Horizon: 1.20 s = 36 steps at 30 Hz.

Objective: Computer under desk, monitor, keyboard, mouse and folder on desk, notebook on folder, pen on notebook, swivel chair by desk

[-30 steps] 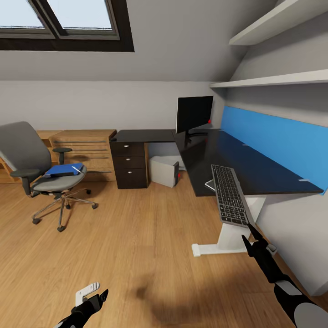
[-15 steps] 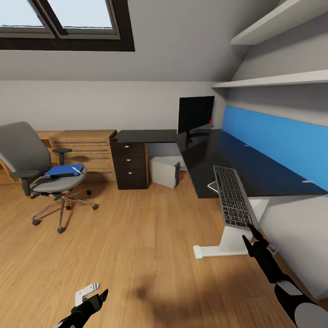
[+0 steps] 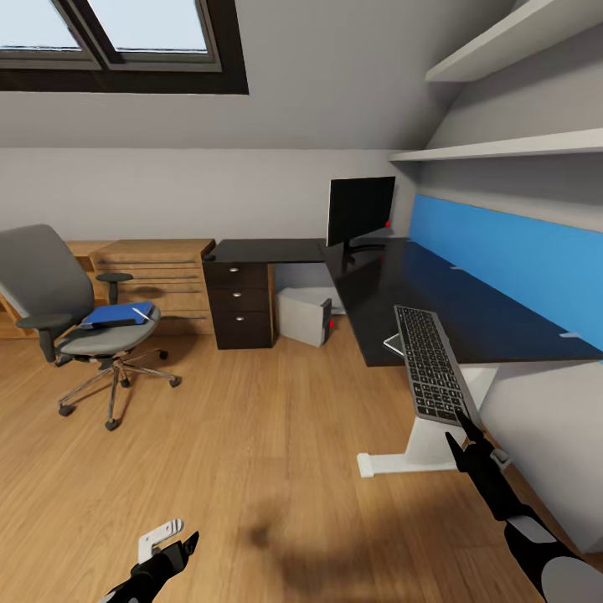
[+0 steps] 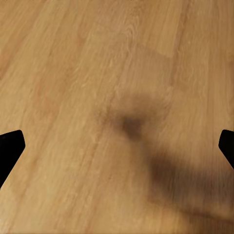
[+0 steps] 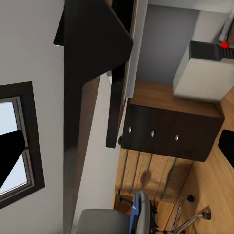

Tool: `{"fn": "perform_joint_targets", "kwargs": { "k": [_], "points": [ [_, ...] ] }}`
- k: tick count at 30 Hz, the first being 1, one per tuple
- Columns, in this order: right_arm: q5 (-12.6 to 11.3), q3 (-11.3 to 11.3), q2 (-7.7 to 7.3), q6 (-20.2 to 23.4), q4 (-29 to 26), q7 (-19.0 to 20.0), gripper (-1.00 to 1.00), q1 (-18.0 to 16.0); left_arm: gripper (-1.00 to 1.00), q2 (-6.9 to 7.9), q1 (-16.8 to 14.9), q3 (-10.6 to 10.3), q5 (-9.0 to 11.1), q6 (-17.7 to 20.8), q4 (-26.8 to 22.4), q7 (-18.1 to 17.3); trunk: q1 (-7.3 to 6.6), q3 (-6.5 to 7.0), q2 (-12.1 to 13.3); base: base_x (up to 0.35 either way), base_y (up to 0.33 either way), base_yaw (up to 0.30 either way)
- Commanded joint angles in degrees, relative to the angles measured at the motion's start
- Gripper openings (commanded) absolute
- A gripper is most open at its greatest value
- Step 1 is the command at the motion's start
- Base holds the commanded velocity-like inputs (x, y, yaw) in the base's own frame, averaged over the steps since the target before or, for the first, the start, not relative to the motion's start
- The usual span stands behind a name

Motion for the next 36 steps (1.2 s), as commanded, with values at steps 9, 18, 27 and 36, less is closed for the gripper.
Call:
{"fn": "perform_joint_targets", "kwargs": {
  "k": [9, 18, 27, 36],
  "points": [
    [-0.53, 0.16, 0.00, 0.47, 0.05, 0.10, 1.00, -0.03, 1.00, -0.03, -0.01, -0.29, 0.56, -0.16, 0.06, -0.05, -0.01, -0.05, -0.02, 0.000, 0.000, 0.000],
    [-0.53, 0.16, 0.01, 0.37, 0.05, 0.08, 1.00, -0.03, 1.00, -0.03, -0.04, -0.29, 0.56, -0.15, 0.06, -0.04, -1.55, 1.21, 2.79, 0.000, 0.000, 0.000],
    [-0.52, 0.16, 0.01, 0.35, 0.05, 0.05, 1.00, -0.03, 1.00, -0.03, -0.02, -0.29, 0.56, -0.12, 0.06, -0.01, -2.20, 1.74, 3.99, 0.000, 0.000, 0.000],
    [-0.48, 0.16, 0.01, 0.24, 0.05, 0.06, 1.00, -0.03, 1.00, -0.02, -0.02, -0.29, 0.56, -0.12, 0.06, 0.06, -2.20, 1.74, 3.99, 0.000, 0.000, 0.000]
  ]
}}
